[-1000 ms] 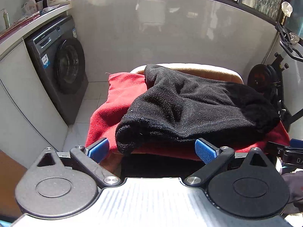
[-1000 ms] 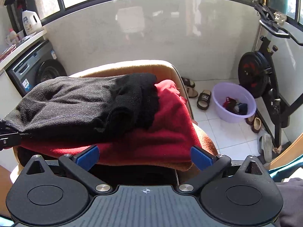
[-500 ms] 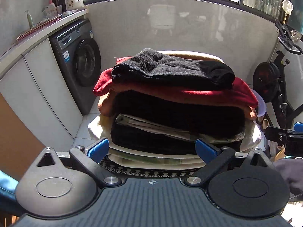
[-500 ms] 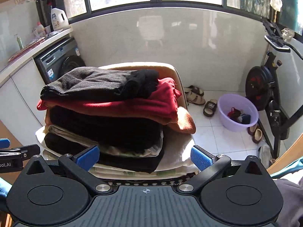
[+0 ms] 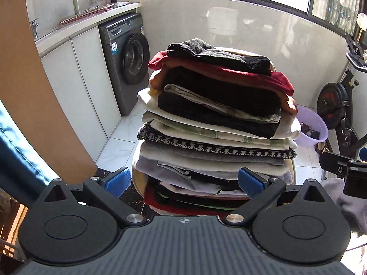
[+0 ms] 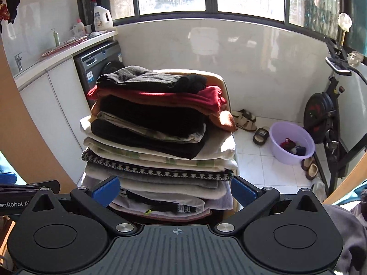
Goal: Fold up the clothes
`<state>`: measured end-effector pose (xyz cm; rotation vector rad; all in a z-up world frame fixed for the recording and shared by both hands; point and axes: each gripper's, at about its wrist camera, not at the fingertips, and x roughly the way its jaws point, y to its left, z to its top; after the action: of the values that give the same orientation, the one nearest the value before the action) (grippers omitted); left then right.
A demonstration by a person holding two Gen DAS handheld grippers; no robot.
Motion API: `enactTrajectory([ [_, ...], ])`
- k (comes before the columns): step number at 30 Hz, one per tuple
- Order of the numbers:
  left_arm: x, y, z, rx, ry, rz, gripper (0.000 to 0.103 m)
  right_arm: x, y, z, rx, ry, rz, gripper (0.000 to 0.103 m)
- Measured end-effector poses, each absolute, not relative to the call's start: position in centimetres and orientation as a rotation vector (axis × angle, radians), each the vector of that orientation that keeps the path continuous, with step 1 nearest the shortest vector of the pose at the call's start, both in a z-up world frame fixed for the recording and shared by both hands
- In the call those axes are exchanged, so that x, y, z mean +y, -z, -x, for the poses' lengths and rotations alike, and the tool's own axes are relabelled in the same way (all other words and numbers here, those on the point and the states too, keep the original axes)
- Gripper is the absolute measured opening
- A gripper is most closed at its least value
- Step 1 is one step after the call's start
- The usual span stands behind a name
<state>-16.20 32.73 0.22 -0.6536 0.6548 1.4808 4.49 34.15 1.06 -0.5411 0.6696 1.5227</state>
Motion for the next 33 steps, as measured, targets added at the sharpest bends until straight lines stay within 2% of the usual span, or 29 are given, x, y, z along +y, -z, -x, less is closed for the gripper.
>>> enactTrajectory([
  [15, 26.1, -0.5, 16.8, 0.676, -1.408, 0.604, 0.102, 25.7, -2.5, -1.4, 0.678, -1.413, 0.530, 0.102],
  [33, 17.2, -0.6, 22.3, 0.683, -1.302, 0.582, 0.102, 13.9, -2.1, 5.7, 0.735, -1.259, 0.507, 0.102],
])
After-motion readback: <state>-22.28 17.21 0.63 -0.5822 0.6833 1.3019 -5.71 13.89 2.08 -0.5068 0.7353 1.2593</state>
